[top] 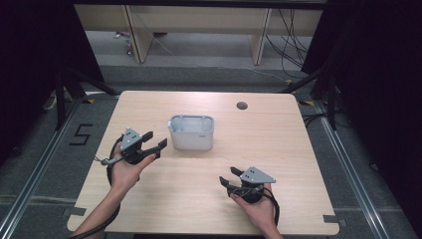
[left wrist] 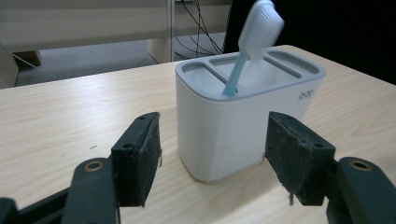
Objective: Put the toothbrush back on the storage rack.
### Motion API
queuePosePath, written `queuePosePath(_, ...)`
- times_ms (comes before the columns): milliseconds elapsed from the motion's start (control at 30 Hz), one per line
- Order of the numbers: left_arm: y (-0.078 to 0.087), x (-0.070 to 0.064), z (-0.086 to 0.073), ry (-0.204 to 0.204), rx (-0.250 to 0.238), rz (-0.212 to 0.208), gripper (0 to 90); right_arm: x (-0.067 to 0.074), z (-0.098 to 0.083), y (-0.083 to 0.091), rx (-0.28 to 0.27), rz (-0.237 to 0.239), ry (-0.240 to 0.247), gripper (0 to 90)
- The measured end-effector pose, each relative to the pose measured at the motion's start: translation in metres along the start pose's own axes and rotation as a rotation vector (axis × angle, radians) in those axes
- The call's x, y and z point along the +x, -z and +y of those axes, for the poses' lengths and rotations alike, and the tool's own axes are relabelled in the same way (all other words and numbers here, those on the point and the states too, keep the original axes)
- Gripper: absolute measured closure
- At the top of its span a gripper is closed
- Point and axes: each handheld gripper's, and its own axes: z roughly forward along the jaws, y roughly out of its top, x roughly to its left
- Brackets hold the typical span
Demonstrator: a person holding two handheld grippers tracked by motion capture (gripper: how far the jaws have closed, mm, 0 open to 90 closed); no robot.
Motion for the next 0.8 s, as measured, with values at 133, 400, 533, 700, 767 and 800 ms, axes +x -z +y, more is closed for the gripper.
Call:
queuePosePath(133, 0.012, -0.003, -0.014, 0.008, -0.004, 0.003, 34.5, 0.0, 0.0, 0.001, 0.006, 0.007, -0.005, 44.1)
queuePosePath(400, 0.032, -0.005, -0.045, 0.019, -0.033, 0.009, 34.5, 0.0, 0.0, -0.001, -0.013, 0.023, -0.014, 43.8)
queuePosePath(533, 0.039, -0.009, -0.059, 0.018, -0.04, 0.022, 34.6, 0.0, 0.0, 0.001, 0.002, 0.007, -0.012, 43.6)
queuePosePath(700, 0.041, -0.012, -0.073, 0.036, -0.085, 0.032, 34.5, -0.001, 0.0, 0.001, 0.012, 0.009, -0.016, 43.2)
queuePosePath(767, 0.04, -0.012, -0.076, 0.018, -0.085, 0.017, 34.3, -0.001, 0.0, 0.0, 0.011, 0.023, -0.031, 43.0)
queuePosePath(800, 0.041, -0.012, -0.077, 0.025, -0.086, 0.029, 34.3, -0.001, 0.0, 0.0, 0.012, 0.021, -0.034, 42.9)
